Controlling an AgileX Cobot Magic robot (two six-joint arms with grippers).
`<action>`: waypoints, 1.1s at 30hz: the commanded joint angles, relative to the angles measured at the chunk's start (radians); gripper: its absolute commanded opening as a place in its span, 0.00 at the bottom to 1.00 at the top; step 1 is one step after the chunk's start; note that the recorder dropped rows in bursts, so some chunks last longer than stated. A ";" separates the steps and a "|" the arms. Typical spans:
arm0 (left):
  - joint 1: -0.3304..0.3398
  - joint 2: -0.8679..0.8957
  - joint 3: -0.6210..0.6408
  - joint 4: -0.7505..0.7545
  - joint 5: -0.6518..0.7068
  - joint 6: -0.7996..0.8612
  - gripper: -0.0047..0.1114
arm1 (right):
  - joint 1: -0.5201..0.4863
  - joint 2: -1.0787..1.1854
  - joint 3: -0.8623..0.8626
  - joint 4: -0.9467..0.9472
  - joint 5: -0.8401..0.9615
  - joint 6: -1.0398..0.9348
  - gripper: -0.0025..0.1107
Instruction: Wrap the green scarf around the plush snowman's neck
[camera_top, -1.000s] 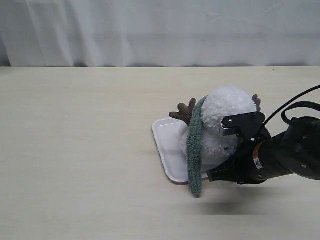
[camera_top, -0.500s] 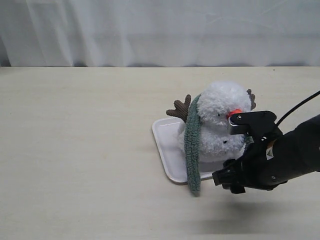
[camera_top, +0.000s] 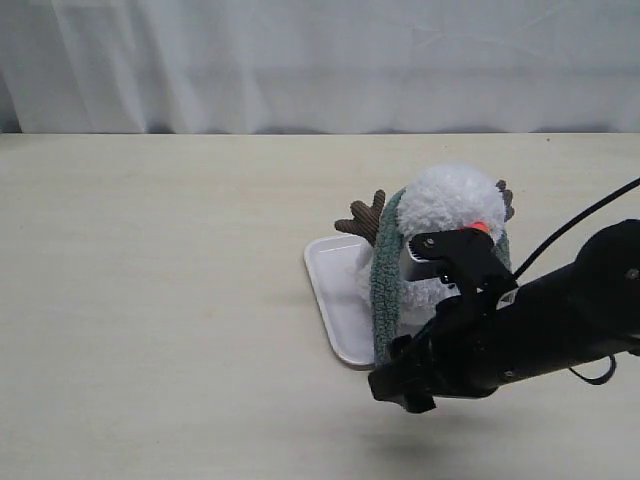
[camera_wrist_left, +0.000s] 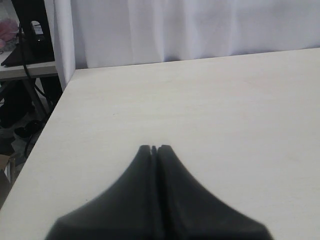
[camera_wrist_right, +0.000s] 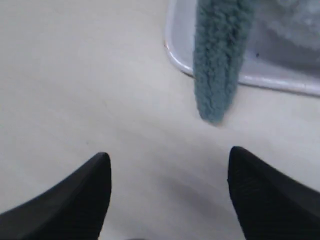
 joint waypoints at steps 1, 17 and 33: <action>-0.010 -0.003 0.004 -0.001 -0.011 -0.002 0.04 | 0.065 0.028 0.006 0.012 -0.180 -0.013 0.58; -0.010 -0.003 0.004 -0.001 -0.011 -0.002 0.04 | 0.069 0.242 0.006 0.012 -0.391 -0.018 0.32; -0.010 -0.003 0.004 -0.001 -0.011 -0.002 0.04 | 0.069 0.048 0.000 -0.242 -0.154 -0.008 0.06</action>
